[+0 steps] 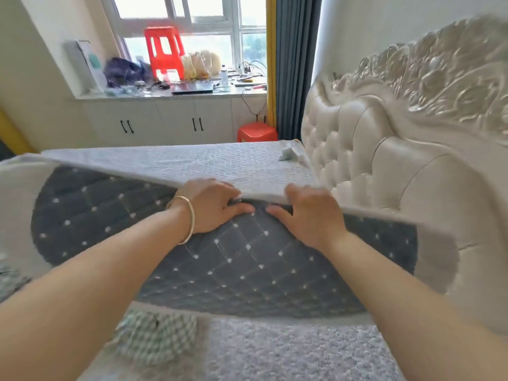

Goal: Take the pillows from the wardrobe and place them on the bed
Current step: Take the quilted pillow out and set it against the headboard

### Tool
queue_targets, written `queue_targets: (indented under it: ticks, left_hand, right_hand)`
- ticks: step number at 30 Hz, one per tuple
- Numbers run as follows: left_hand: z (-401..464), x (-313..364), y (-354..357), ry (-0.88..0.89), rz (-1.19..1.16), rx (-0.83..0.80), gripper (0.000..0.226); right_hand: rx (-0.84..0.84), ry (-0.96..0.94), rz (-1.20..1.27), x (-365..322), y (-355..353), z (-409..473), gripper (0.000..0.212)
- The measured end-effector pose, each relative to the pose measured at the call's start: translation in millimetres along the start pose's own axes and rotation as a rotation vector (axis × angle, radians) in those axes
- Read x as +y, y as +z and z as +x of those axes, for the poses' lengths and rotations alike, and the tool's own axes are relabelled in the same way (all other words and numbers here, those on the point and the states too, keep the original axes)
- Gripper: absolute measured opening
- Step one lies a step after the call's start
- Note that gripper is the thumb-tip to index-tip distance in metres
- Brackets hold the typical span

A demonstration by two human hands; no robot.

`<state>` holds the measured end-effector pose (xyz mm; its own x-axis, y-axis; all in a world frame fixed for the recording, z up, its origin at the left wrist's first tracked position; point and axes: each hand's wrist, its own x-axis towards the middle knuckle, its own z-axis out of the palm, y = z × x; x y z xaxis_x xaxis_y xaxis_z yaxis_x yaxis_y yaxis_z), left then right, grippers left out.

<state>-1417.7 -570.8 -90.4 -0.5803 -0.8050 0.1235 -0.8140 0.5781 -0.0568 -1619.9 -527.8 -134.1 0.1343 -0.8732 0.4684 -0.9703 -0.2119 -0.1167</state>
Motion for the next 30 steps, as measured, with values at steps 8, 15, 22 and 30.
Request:
queue_targets:
  ticks: [8, 15, 22, 30]
  left_hand:
    - [40, 72, 65, 0.306, 0.128, -0.179, 0.037]
    - [32, 125, 191, -0.036, -0.324, 0.369, 0.047]
    - [-24, 140, 327, -0.608, -0.834, -0.14, 0.066]
    - [-35, 190, 398, -0.916, -1.084, -0.38, 0.078]
  right_hand:
    - [-0.279, 0.602, 0.768, 35, 78, -111, 0.051]
    - [-0.306, 0.961, 0.978, 109, 115, -164, 0.044]
    - [-0.386, 1.046, 0.762, 171, 146, -181, 0.056]
    - [-0.395, 1.092, 0.465, 226, 176, -217, 0.06]
